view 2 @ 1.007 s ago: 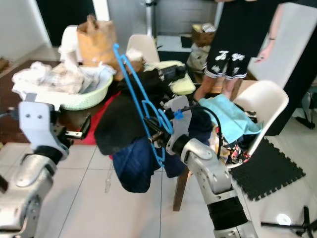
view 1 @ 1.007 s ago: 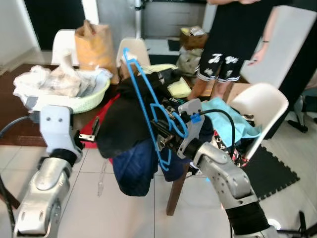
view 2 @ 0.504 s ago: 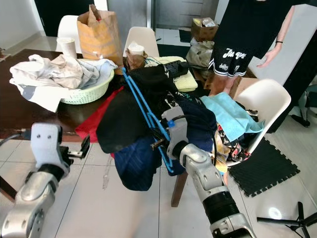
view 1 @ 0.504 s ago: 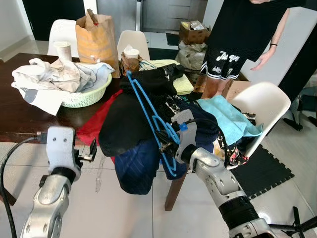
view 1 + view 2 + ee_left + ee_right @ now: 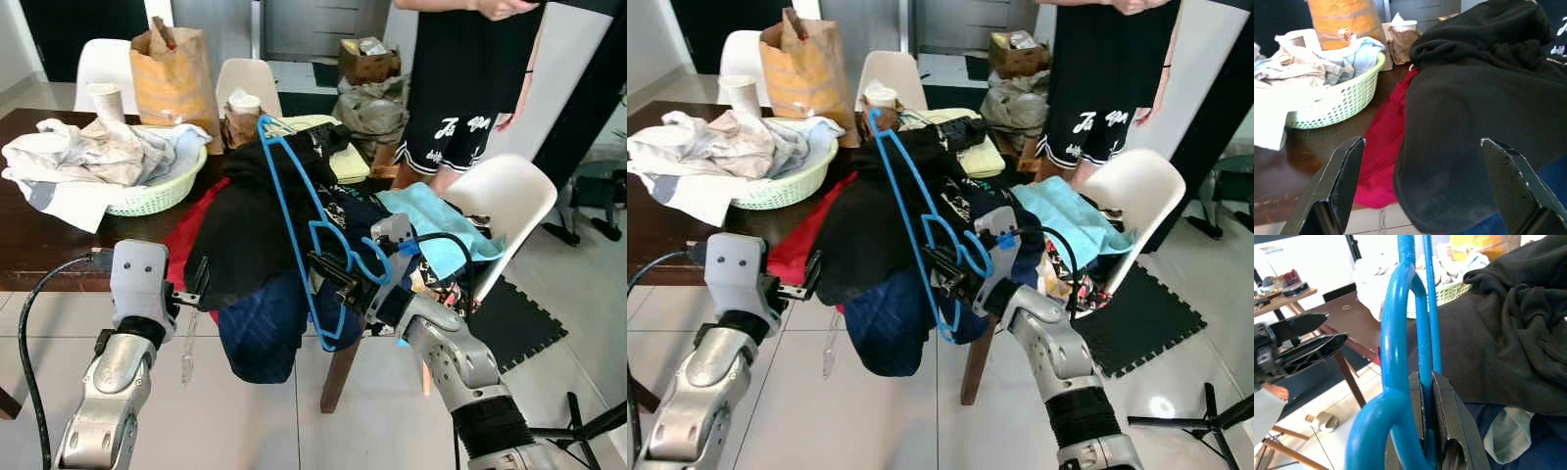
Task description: Hang hanger
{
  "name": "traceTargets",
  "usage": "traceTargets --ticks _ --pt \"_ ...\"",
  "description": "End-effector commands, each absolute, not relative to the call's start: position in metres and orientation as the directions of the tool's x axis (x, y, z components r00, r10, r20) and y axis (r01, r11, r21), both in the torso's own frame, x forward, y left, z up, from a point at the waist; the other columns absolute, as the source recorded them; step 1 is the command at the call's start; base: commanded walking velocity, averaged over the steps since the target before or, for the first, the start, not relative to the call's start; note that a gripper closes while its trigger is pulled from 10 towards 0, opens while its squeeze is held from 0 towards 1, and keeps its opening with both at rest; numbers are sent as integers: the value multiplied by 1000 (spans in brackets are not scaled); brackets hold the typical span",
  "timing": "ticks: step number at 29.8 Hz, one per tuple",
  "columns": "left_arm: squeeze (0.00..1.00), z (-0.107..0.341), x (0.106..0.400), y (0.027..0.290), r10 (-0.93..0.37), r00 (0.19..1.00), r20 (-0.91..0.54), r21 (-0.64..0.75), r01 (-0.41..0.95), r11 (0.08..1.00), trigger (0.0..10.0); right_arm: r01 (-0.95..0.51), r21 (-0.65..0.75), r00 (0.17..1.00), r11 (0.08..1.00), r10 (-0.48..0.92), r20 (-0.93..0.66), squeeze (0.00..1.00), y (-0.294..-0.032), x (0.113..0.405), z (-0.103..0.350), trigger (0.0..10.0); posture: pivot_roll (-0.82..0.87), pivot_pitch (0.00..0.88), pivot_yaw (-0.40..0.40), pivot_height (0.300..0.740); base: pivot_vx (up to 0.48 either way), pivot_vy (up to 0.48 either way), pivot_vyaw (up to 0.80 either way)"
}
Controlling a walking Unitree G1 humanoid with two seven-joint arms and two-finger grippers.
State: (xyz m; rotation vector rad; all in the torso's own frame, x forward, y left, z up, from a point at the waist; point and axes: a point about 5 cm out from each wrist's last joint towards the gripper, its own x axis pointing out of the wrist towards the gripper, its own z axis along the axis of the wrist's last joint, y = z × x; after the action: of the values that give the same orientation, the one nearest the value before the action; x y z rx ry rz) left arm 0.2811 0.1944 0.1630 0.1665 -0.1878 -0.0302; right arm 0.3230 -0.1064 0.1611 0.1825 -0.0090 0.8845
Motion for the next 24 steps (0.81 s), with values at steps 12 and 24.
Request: traceTargets --ticks 12,24 --pt "0 164 284 180 -112 973 204 145 83 986 10000 -812 145 580 566 810 85 0 -90 311 160 10000 -25 0 -27 736 0 0 0" --pt "0 194 287 184 -123 944 306 118 91 989 10000 -773 136 632 619 771 79 0 -102 309 157 10000 -37 0 0 736 199 0 0"
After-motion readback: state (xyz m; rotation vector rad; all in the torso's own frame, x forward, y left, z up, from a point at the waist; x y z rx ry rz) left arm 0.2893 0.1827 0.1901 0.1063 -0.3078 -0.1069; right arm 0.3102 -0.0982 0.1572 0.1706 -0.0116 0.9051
